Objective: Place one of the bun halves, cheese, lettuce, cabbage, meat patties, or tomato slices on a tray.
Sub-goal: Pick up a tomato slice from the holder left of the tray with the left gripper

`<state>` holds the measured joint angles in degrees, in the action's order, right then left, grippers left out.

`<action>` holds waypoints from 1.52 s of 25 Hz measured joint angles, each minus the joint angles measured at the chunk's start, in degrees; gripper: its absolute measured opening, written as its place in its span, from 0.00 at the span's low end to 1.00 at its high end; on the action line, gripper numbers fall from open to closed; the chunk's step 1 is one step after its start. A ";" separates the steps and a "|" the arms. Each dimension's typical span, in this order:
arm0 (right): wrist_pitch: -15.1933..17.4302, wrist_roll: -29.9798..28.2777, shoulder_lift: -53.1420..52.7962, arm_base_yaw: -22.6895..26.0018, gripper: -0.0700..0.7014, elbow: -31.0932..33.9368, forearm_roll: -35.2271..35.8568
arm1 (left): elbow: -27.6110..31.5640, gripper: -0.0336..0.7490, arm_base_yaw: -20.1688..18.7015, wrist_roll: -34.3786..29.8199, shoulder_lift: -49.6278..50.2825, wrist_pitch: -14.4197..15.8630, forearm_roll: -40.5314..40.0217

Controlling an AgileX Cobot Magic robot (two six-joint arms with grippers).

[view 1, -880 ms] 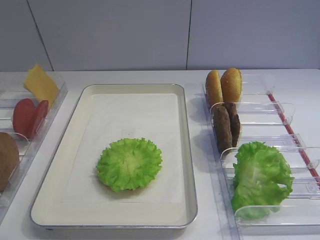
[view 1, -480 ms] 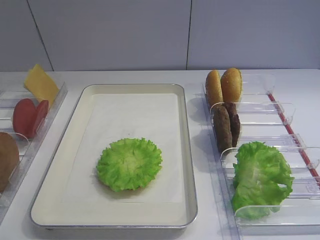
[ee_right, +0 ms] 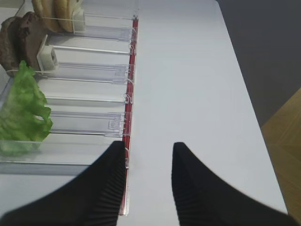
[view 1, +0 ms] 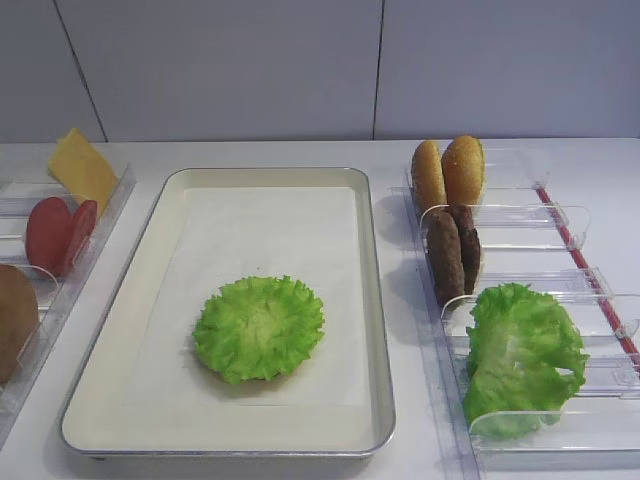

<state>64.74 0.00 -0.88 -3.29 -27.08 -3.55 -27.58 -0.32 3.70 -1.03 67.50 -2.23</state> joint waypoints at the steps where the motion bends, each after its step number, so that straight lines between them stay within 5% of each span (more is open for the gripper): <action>1: 0.00 0.00 0.00 0.00 0.45 0.00 0.00 | 0.00 0.58 0.00 0.00 0.00 0.00 0.00; 13: 0.00 0.00 0.00 0.00 0.45 0.00 0.00 | -0.46 0.58 0.00 -5.35 0.00 -0.50 2.56; 21: 0.00 0.00 0.00 0.00 0.45 0.00 0.00 | -4.18 0.58 0.00 -8.75 1.42 -4.24 3.65; 38: 0.00 -0.41 0.00 0.00 0.45 0.00 0.00 | -17.99 0.58 -0.12 -21.54 39.38 -14.04 15.51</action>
<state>64.74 -0.41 -0.88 -3.29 -27.08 -3.55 -45.57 -0.43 -17.84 38.35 53.45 13.28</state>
